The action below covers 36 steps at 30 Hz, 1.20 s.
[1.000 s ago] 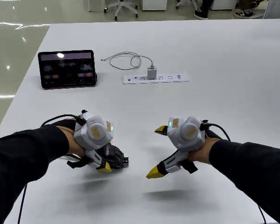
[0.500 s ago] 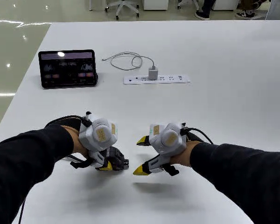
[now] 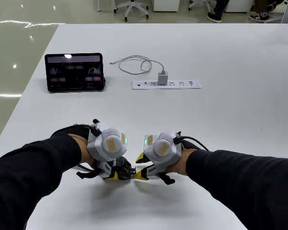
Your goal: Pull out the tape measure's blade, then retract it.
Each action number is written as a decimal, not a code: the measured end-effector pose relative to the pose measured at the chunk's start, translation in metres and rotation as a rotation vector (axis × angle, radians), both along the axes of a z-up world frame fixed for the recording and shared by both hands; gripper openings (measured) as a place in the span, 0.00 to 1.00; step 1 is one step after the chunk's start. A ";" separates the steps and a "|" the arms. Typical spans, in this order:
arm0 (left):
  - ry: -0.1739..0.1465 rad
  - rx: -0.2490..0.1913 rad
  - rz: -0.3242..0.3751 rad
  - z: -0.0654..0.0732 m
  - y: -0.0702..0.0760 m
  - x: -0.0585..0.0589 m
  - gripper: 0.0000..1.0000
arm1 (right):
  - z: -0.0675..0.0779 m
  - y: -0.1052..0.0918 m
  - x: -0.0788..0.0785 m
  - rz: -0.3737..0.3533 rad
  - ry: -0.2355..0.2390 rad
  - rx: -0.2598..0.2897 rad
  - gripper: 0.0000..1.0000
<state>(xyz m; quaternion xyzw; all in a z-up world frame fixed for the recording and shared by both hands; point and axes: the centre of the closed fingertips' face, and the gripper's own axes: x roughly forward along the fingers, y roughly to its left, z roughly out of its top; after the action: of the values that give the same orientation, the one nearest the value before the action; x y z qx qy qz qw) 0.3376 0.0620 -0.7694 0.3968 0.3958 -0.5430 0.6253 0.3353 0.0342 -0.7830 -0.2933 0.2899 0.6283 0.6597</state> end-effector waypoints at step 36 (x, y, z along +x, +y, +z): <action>0.031 -0.004 0.010 -0.001 0.000 0.001 0.33 | -0.012 -0.009 -0.003 0.035 0.025 -0.044 0.10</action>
<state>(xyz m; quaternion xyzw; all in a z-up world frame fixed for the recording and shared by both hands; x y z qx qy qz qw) 0.3387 0.0619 -0.7702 0.3853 0.4063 -0.5466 0.6226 0.3325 0.0252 -0.7951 -0.3049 0.3065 0.6371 0.6381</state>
